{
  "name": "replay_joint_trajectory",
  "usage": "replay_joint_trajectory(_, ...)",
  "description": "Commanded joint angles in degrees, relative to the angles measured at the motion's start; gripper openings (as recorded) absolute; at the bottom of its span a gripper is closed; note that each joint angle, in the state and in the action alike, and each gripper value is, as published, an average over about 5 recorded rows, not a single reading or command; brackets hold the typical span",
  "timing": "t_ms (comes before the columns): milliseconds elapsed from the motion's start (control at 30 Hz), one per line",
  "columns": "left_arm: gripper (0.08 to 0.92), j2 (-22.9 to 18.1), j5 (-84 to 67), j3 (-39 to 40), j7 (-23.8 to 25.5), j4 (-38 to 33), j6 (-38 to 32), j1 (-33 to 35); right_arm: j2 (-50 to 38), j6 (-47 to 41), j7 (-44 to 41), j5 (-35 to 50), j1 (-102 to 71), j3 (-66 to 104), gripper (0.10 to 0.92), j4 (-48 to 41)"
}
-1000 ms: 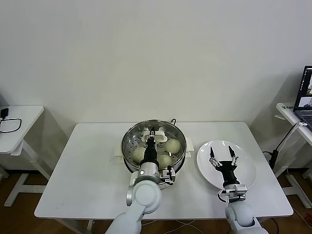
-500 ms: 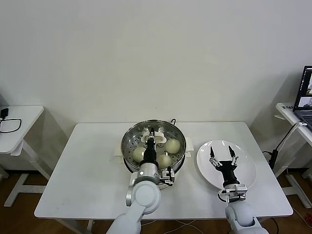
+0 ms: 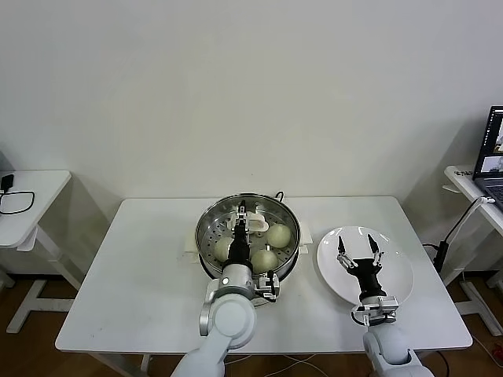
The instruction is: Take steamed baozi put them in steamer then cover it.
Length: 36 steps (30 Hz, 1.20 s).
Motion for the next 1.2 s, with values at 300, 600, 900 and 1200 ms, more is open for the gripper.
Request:
replay_joint_trajectory(300, 0.795, 4.24, -8.39, 0.67, 0.26, -20.16, 1.0, 11.92, -0.36, -0.37, 0.2, -0.5, 2.01, -1.16, 0.823, -0.17)
replay_joint_trajectory(600, 0.822, 10.08, -46.56, -13.81, -18.32, -31.05, -1.72, 19.68, -2.0, -4.14, 0.79, 2.69, -0.35, -1.95, 0.823, 2.8)
replay_joint_trajectory(900, 0.823, 12.12, -94.92, -35.12, -26.06, -14.0, -25.54, 19.78, -3.62, -7.74, -2.46, 9.82, -4.02, -0.22, 0.823, 7.4)
replay_joint_trajectory(1200, 0.823, 12.14, -100.61, -35.05, -17.89, 0.02, -40.47, 18.62, -3.47, -5.09, -4.18, 12.06, -5.02, -0.32, 0.823, 6.96)
